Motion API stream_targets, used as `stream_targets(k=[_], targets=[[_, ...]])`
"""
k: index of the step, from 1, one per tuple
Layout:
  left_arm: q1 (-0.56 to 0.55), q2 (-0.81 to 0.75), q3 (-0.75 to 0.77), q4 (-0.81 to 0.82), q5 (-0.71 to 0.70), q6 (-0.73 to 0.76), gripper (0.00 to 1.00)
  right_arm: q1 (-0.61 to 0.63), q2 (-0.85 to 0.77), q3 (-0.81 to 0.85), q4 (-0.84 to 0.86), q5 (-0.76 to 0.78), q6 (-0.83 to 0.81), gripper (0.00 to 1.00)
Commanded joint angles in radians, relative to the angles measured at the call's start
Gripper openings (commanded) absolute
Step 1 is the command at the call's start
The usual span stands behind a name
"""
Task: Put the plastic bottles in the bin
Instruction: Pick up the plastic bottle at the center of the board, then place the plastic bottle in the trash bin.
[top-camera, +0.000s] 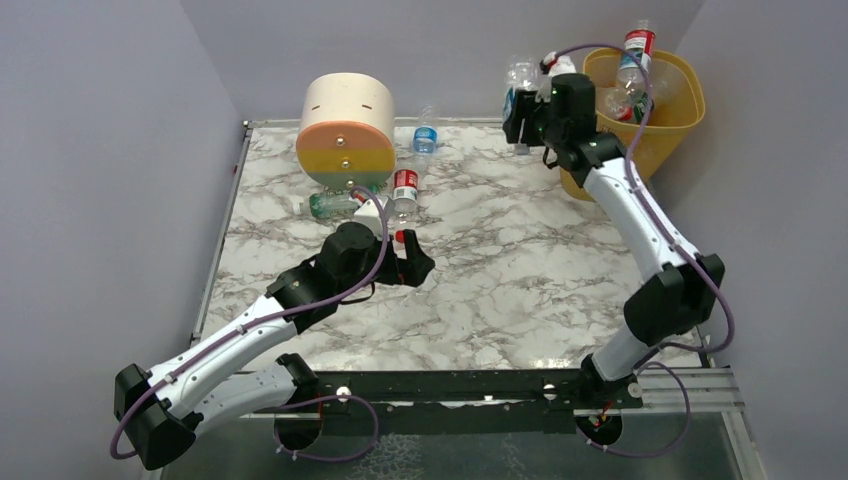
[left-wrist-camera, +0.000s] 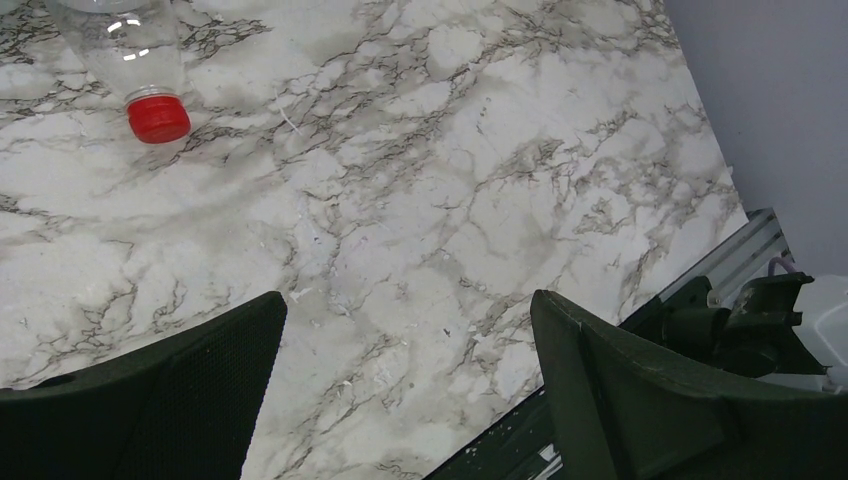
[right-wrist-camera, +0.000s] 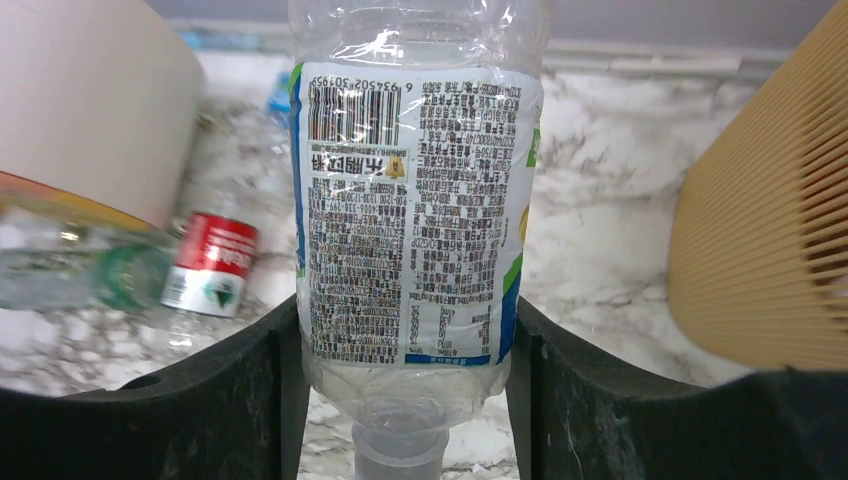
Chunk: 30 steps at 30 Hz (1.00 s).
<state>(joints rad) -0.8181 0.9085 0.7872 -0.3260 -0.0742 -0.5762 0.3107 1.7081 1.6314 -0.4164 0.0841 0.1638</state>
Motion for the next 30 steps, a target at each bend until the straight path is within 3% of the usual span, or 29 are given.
stream_targets(k=[1, 7, 12, 22, 30], targets=[[0.002, -0.003, -0.009, 0.034, 0.002, 0.003, 0.99, -0.005, -0.126, 0.067, 0.024, -0.003, -0.008, 0.55], [0.003, -0.012, -0.01, 0.034, 0.003, 0.003, 0.99, -0.069, -0.142, 0.253, -0.043, 0.01, 0.015, 0.56], [0.003, -0.02, -0.009, 0.036, 0.007, -0.002, 0.99, -0.288, -0.076, 0.417, -0.131, -0.09, 0.127, 0.56], [0.003, -0.026, -0.019, 0.053, 0.006, 0.021, 0.99, -0.564, -0.011, 0.512, -0.16, -0.16, 0.22, 0.56], [0.004, 0.019, -0.018, 0.094, 0.027, 0.037, 0.99, -0.632, 0.085, 0.535, -0.173, -0.221, 0.252, 0.56]])
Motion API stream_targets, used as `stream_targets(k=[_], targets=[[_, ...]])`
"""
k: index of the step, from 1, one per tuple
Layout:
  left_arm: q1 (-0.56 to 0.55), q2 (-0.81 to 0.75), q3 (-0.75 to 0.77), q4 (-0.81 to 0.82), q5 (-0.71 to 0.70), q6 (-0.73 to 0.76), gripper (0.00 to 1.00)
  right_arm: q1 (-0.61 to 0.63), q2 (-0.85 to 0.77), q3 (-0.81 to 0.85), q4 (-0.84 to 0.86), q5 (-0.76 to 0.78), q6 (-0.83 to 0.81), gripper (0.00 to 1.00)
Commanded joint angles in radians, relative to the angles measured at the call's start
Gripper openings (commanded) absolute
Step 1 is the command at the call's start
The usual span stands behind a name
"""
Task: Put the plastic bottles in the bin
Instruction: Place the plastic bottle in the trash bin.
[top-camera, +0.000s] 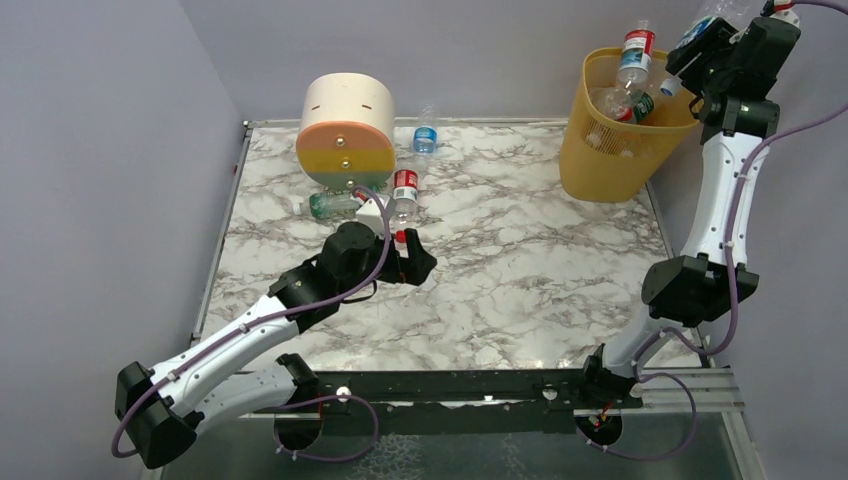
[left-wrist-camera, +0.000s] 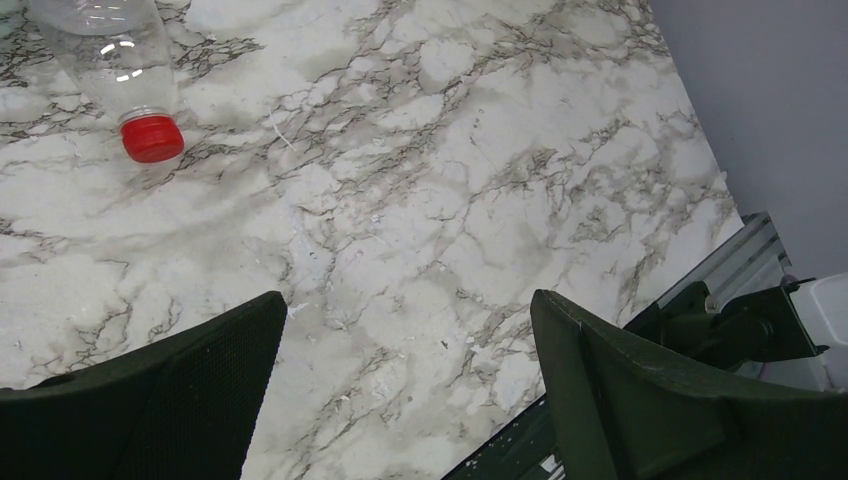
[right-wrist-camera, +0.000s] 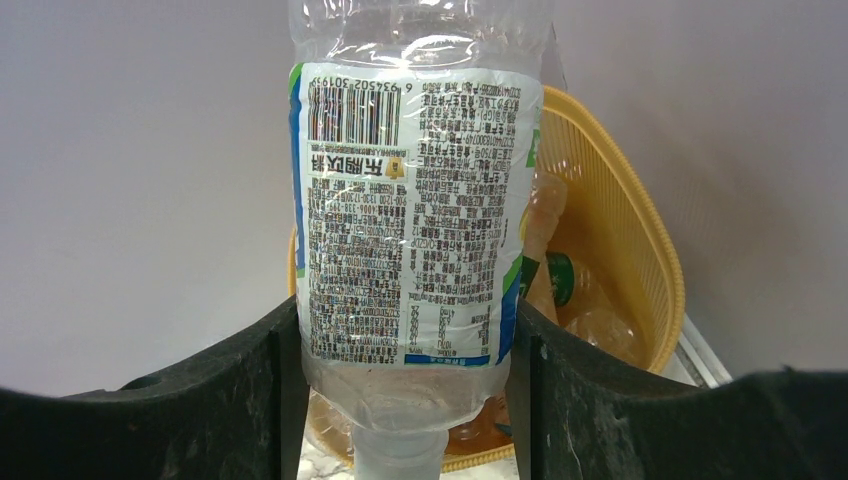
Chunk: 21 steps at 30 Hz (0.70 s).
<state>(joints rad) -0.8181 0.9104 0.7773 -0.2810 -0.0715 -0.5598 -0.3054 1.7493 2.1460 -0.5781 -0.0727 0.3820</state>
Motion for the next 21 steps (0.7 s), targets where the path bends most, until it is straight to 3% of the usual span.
stream_targets(k=[1, 9, 15, 21], targets=[[0.004, 0.022, -0.006, 0.052, 0.026, 0.021, 0.99, -0.019, 0.053, 0.023, -0.008, -0.07, 0.036, 0.56], [0.006, 0.041, 0.006, 0.052, 0.027, 0.03, 0.99, -0.026, 0.126, 0.072, -0.029, -0.1, 0.049, 0.57], [0.006, 0.042, 0.001, 0.056, 0.029, 0.024, 0.99, -0.026, 0.162, 0.104, -0.067, -0.108, 0.052, 0.85], [0.006, 0.036, 0.0, 0.051, 0.026, 0.022, 0.99, -0.026, 0.139, 0.07, -0.056, -0.115, 0.058, 0.89]])
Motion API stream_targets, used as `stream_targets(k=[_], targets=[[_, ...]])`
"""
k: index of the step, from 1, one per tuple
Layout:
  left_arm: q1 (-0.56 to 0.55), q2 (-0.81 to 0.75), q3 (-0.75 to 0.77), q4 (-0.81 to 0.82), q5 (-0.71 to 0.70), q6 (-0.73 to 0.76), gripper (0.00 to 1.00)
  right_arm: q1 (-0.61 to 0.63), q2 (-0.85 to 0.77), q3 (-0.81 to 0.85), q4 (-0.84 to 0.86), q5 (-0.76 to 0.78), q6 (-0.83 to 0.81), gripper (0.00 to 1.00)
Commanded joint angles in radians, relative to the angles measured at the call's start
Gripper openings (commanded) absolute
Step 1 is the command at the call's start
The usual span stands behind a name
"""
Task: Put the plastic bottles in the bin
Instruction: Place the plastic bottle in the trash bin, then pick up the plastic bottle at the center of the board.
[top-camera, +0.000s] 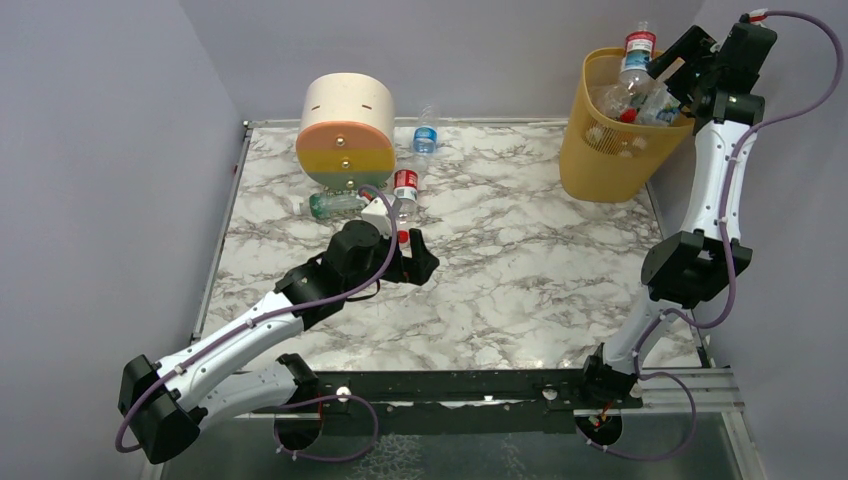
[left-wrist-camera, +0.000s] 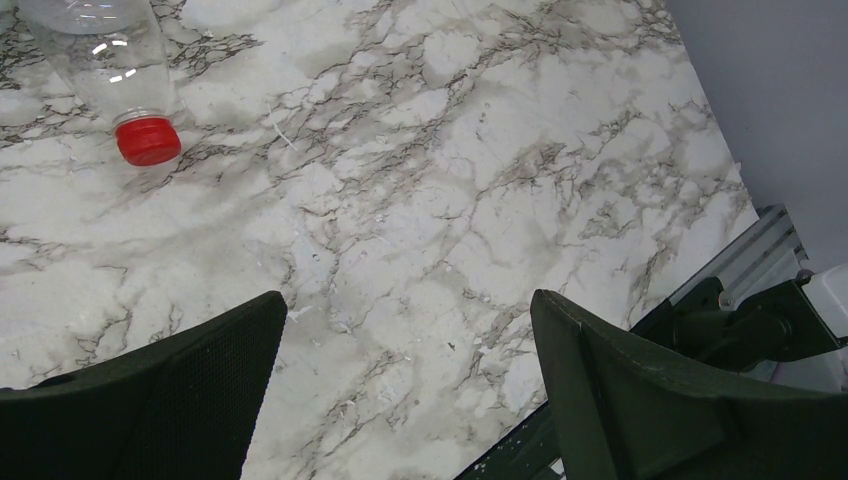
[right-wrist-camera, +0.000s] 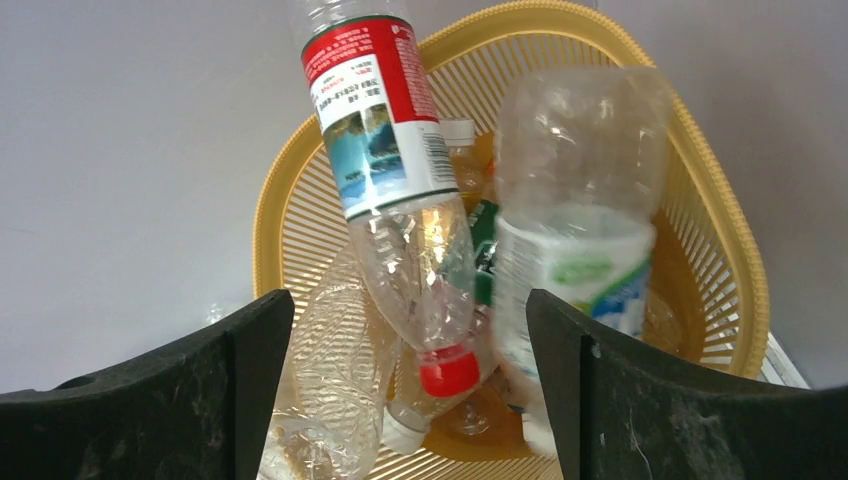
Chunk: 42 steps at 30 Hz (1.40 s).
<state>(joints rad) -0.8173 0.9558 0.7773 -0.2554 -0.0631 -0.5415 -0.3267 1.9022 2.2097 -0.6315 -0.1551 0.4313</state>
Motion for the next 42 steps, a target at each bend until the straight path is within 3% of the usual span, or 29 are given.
stream_targets(k=[1, 8, 17, 19, 20, 31, 42], targets=[[0.005, -0.01, 0.002, 0.024, 0.019, 0.004, 0.99, -0.005, -0.017, 0.005, -0.005, -0.032, 0.009, 0.89], [0.004, -0.017, 0.005, 0.017, 0.012, 0.002, 0.99, -0.004, -0.114, -0.049, 0.019, -0.07, 0.02, 0.89], [0.005, 0.006, 0.034, -0.01, -0.001, 0.01, 0.99, 0.036, -0.289, -0.173, 0.038, -0.232, 0.023, 0.9], [0.007, 0.013, 0.044, -0.02, -0.008, 0.017, 0.99, 0.074, -0.347, -0.229, 0.048, -0.236, 0.013, 0.93], [0.006, 0.017, 0.049, -0.027, -0.016, 0.022, 0.99, 0.097, -0.377, -0.262, 0.052, -0.24, 0.007, 0.99], [0.086, 0.102, 0.102, -0.134, -0.115, 0.062, 0.99, 0.42, -0.641, -0.704, 0.167, -0.237, -0.002, 1.0], [0.112, 0.174, 0.011, -0.054, -0.191, -0.016, 0.99, 0.724, -0.652, -0.972, 0.299, -0.131, -0.015, 1.0]])
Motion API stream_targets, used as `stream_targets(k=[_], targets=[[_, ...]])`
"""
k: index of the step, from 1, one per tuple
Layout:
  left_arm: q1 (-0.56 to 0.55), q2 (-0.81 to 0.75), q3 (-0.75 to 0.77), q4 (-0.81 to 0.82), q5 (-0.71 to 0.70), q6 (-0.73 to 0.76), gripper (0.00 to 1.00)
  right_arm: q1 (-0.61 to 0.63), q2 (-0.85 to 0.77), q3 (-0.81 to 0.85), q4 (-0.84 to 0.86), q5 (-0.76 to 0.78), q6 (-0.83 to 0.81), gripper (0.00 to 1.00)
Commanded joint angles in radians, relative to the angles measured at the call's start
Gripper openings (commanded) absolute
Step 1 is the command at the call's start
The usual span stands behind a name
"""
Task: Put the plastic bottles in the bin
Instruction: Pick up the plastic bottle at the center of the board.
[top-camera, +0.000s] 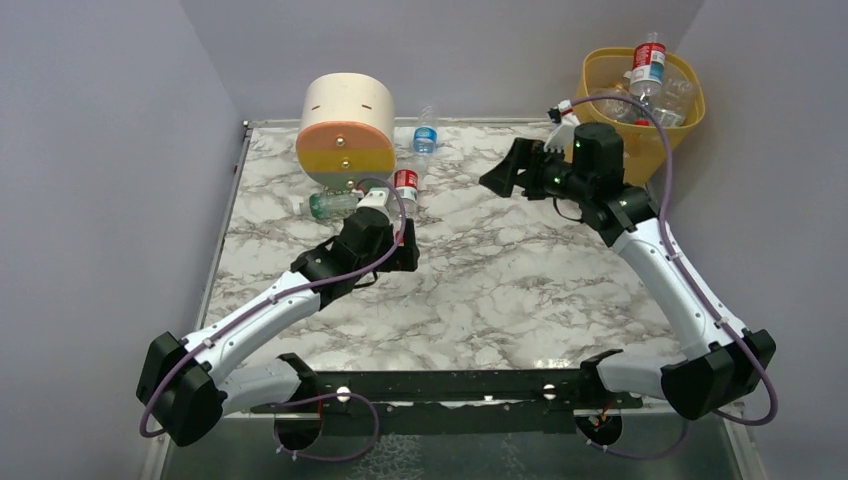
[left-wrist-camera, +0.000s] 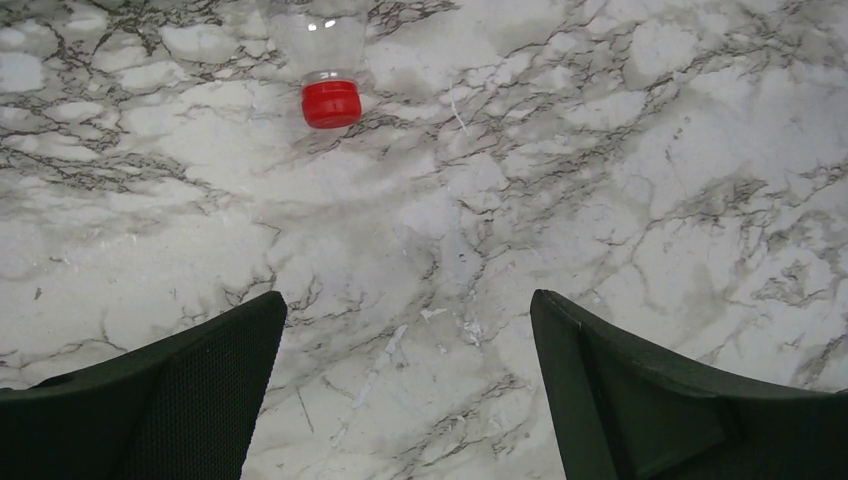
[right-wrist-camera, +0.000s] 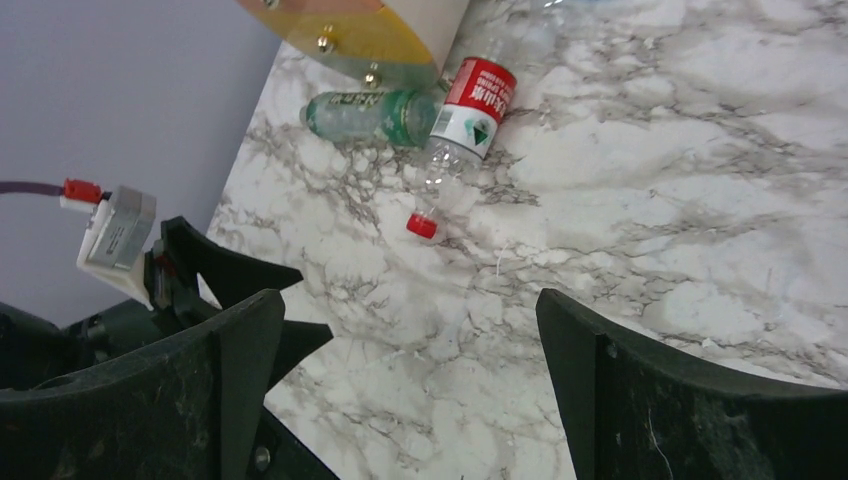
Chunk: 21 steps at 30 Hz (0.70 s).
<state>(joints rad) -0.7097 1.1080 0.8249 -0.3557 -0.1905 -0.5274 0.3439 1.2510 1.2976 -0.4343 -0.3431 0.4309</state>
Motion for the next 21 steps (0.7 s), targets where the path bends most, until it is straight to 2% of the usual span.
stream_targets(k=[1, 5, 12, 17, 21], targets=[[0.009, 0.031, -0.04, 0.056, -0.072, -0.031, 0.99, 0.067, 0.0, -0.085, 0.116, 0.068, -0.013, 1.0], [0.059, 0.089, -0.012, 0.081, -0.045, -0.011, 0.99, 0.083, 0.004, -0.151, 0.141, 0.12, -0.016, 1.0], [0.191, 0.211, 0.126, 0.092, 0.029, 0.049, 0.99, 0.083, 0.0, -0.182, 0.136, 0.2, -0.044, 0.99], [0.214, 0.31, 0.205, 0.109, 0.053, 0.064, 0.99, 0.083, -0.012, -0.243, 0.165, 0.195, -0.027, 0.99], [0.214, 0.407, 0.213, 0.173, 0.089, 0.063, 0.99, 0.083, -0.025, -0.282, 0.181, 0.192, -0.024, 0.99]])
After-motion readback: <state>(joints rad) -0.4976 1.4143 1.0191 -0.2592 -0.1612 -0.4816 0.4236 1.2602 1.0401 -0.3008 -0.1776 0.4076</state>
